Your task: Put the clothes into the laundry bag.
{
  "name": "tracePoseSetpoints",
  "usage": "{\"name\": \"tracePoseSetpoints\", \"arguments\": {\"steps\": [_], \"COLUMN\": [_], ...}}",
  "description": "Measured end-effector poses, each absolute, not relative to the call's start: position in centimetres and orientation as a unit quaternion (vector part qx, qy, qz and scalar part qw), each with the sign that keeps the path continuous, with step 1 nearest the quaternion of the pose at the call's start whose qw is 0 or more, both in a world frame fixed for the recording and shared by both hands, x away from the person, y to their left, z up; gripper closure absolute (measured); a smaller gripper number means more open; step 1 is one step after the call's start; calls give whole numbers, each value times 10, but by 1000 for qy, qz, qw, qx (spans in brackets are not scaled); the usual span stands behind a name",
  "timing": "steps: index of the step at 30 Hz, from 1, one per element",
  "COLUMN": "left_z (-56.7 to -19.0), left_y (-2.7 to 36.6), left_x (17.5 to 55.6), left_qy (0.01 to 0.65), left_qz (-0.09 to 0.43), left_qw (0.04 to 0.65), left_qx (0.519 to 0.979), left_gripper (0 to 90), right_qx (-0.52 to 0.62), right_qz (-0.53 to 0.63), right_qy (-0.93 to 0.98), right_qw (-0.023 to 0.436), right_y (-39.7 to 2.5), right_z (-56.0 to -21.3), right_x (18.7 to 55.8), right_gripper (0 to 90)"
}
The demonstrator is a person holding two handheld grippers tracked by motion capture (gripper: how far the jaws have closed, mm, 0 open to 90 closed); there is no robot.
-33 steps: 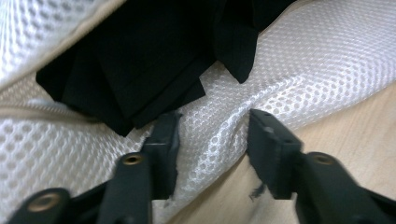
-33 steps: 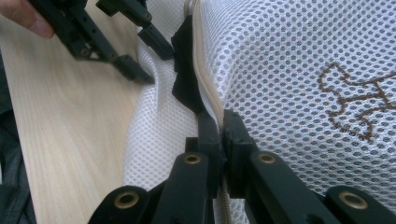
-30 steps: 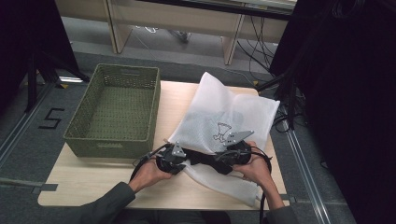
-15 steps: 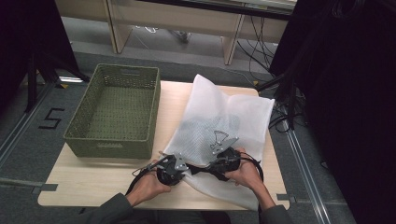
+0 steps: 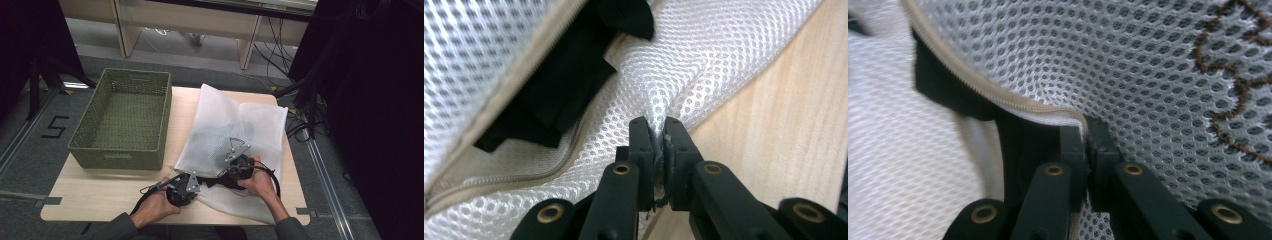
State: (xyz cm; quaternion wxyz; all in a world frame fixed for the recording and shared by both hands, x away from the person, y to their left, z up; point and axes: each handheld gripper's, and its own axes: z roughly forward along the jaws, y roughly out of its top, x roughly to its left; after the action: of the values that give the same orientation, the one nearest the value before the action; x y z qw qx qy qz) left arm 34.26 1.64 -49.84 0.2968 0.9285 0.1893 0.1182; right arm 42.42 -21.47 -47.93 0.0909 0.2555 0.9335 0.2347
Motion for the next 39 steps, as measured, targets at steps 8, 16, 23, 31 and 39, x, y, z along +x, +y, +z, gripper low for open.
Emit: {"name": "tracePoseSetpoints", "arguments": {"steps": [8,16,23,31,39], "left_z": [-498,-498,-499,-499,-499], "left_y": [15,14,15,14,12], "left_x": [338,337,337,336,337], "left_qy": [184,181,184,187,192], "left_qz": [112,102,100,99,95], "left_qw": [300,302,305,306,308], "left_qx": [930,931,929,928,927], "left_gripper": [843,837,828,819,811], "right_qx": [277,309,295,292,285], "right_qz": [234,237,241,246,252], "right_qy": [924,912,915,915,916], "right_qw": [122,128,130,130,125], "right_y": [-221,-226,-229,-233,-236], "right_z": [-479,-478,-478,-475,-471], "right_x": [446,462,465,462,456], "right_gripper": [885,885,885,885,885]}}
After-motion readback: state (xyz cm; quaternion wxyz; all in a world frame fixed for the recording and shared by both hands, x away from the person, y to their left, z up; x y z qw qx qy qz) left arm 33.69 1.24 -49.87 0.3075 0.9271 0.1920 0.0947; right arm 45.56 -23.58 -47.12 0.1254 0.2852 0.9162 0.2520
